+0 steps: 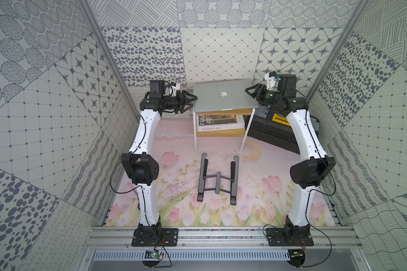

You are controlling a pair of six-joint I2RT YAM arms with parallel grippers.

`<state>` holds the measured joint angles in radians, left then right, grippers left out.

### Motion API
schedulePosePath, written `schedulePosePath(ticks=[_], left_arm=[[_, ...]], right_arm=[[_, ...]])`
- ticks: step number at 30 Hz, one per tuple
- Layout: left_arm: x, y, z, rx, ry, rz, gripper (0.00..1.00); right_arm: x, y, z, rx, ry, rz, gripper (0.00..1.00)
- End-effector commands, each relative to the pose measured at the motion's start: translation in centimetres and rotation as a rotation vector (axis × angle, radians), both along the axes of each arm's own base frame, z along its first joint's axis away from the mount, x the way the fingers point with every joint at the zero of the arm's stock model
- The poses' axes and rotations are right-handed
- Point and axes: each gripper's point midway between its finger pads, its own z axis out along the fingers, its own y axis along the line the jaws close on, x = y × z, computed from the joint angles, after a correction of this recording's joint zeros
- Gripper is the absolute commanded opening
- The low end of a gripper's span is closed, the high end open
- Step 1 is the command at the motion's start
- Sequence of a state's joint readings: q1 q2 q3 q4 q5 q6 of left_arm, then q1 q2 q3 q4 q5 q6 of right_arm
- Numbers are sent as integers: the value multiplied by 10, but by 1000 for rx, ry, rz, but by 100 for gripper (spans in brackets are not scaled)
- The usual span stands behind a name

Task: Close the laptop lid and set it aside
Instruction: Place the laptop on the shelf.

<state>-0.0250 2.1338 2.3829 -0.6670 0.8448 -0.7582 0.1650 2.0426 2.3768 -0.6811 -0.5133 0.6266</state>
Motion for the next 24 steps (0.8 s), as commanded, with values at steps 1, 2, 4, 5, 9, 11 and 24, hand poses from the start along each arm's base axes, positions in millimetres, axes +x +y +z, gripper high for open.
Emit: schedulePosePath(ticks=[1,2,4,5,9,11,24], left_arm=[[-1,-2,1,2,-13,-11,61],[-1,-2,1,0,-14,-10,62],[-1,-3,2,-3,-17,-15,61],[-2,-3,3,-2,-21,-15,62],[-3,-3,4,0,-24,-14,62],[-3,-2,7,1,-31,-9,63],[-9,1,3,43,-31,-7,63]], right_arm=[[-8,13,-9,-82,-3,11,65],[-8,16,-10,-83,-2,12,66],[-7,18,-13,-90,4,9,67],[-6,18,-15,-98,6,7,68],[-7,19,-18,-122,1,1,73],[-8,22,-18,-138,-8,6,77],[0,-2,-21,-216,-38,-40,85]])
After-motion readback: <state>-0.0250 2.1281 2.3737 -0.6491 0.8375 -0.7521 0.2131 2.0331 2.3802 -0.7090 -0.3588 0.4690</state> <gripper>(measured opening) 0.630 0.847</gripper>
